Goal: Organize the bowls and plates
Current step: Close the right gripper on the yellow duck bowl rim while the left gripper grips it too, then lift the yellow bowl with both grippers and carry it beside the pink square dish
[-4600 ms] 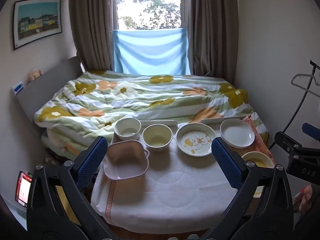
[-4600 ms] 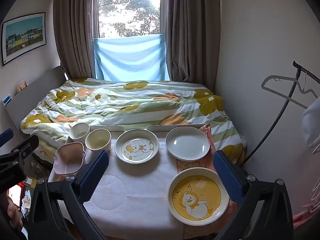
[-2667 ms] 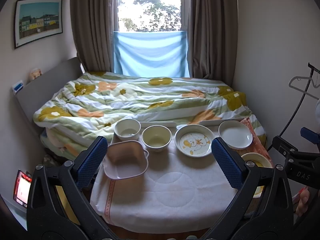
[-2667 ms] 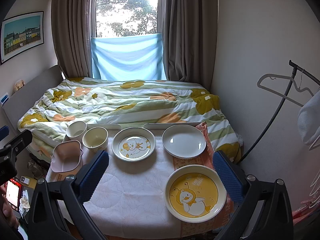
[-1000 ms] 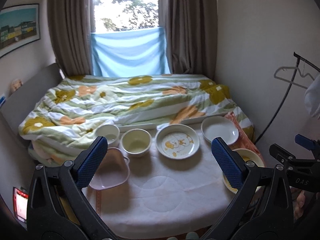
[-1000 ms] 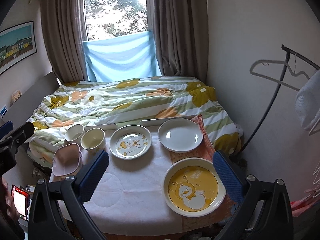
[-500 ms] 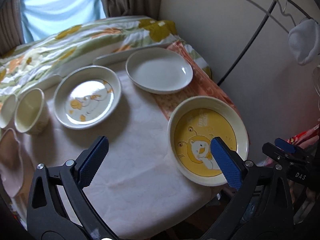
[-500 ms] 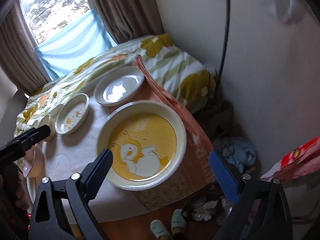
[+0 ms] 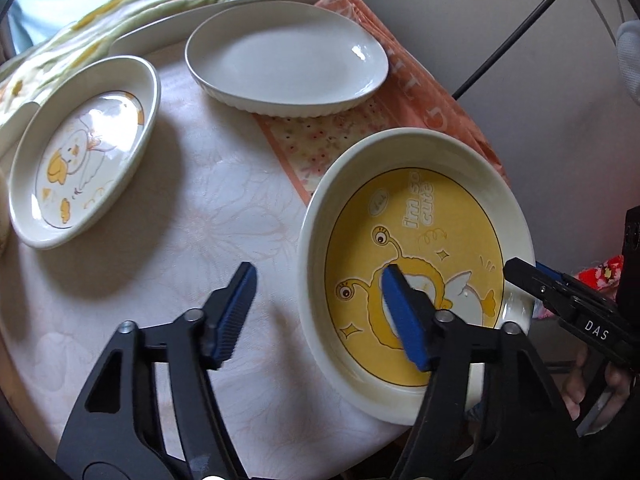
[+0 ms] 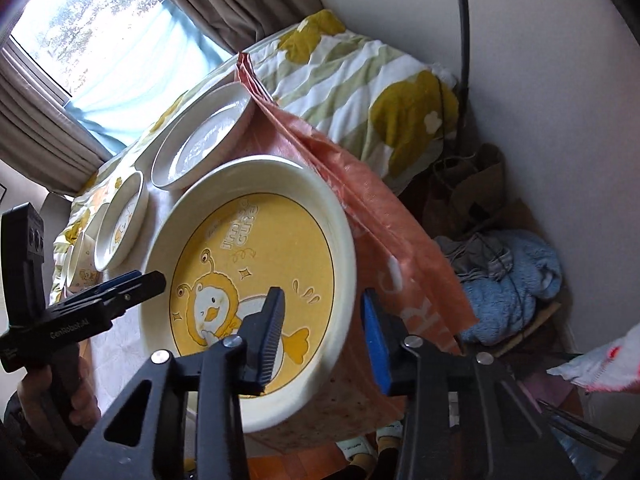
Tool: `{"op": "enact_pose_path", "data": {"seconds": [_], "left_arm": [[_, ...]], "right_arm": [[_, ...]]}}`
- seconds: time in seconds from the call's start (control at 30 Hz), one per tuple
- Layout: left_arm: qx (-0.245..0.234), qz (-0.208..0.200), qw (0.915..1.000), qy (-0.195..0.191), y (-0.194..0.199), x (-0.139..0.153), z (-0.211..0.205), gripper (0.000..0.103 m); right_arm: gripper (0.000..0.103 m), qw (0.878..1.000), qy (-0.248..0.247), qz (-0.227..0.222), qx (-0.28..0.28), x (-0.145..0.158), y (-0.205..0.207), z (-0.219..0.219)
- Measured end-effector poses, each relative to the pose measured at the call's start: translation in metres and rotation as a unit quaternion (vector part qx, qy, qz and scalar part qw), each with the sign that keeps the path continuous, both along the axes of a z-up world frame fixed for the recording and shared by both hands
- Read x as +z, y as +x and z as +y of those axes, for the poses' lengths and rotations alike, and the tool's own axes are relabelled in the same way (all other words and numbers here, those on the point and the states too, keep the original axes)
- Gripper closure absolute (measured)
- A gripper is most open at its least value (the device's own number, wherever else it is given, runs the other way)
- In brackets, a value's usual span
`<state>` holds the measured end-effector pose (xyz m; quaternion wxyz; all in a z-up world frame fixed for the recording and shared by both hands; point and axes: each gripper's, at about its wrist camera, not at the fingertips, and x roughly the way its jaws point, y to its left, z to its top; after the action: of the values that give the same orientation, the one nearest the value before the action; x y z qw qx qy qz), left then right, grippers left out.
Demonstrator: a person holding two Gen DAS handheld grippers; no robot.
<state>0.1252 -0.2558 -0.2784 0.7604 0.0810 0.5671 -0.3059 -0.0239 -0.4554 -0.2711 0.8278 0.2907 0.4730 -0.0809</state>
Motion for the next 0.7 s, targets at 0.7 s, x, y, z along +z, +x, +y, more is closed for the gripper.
{"op": "enact_pose_path", "data": {"seconds": [0.7], "left_arm": [[-0.006,-0.008,0.9997,0.023,-0.004,-0.010,-0.021,0.081]], "right_arm": [[0.091,1.000,-0.012,0.010,0.009,-0.011,0.016,-0.012]]}}
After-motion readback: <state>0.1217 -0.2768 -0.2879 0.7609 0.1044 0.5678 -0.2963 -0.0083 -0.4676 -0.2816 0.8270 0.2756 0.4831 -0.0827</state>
